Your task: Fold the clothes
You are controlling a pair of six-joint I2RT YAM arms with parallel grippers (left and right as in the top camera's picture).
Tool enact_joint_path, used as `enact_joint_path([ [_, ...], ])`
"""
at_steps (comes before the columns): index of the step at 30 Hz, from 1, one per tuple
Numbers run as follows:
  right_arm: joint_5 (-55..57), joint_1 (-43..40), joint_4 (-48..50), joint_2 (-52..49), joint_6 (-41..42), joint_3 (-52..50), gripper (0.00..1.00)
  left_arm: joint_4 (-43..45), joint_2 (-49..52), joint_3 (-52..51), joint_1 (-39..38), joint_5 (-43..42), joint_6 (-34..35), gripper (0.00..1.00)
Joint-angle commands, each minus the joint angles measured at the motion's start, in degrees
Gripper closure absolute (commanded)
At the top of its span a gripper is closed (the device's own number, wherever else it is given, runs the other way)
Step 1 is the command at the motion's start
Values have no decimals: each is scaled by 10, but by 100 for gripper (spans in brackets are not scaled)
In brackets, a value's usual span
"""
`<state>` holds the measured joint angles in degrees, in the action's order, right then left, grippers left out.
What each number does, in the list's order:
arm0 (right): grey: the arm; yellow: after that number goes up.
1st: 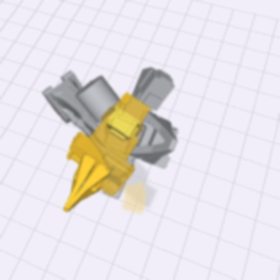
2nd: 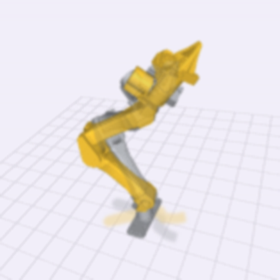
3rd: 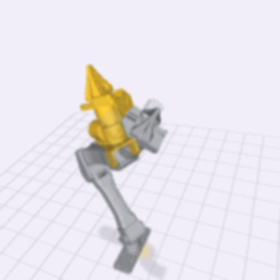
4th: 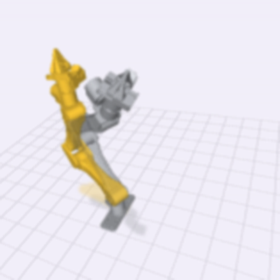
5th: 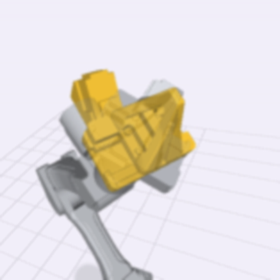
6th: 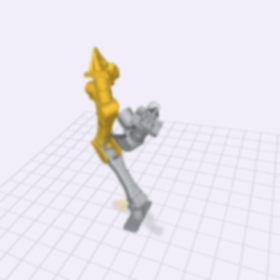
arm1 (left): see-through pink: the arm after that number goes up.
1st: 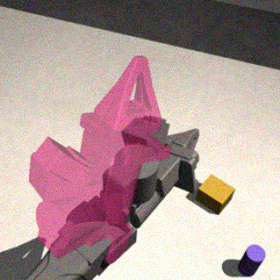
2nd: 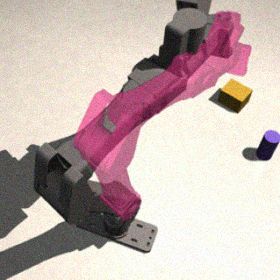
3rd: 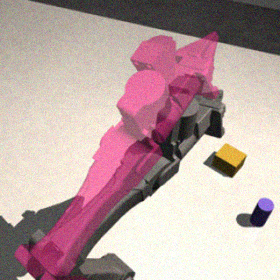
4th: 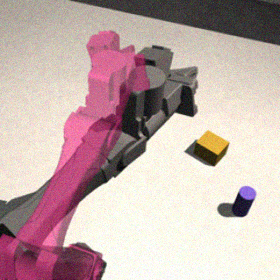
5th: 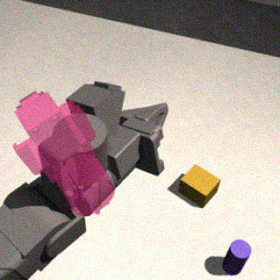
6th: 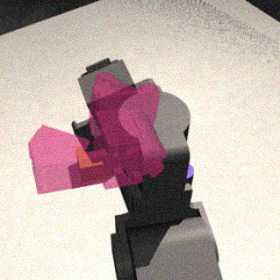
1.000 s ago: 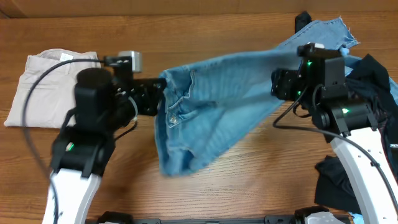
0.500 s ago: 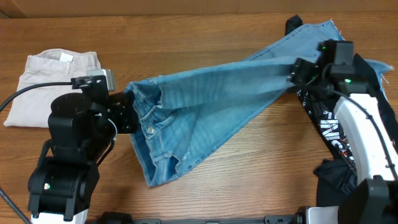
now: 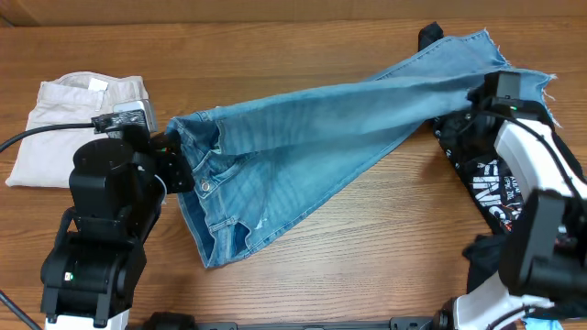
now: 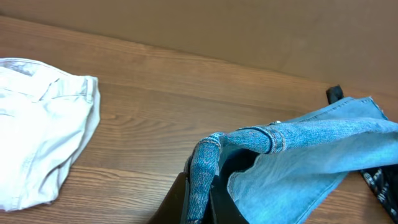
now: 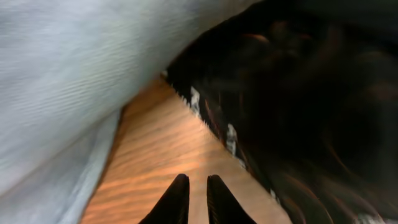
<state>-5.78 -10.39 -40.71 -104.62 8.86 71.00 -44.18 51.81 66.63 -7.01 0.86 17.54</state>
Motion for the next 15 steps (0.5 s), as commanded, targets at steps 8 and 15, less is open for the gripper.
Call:
enact_joint_path([
  [8, 72, -9, 112, -78, -33, 11, 85, 11, -5, 16, 8, 32, -8, 91],
  [15, 147, -73, 197, -134, -33, 11, 83, 6, -5, 16, 8, 32, -9, 89],
])
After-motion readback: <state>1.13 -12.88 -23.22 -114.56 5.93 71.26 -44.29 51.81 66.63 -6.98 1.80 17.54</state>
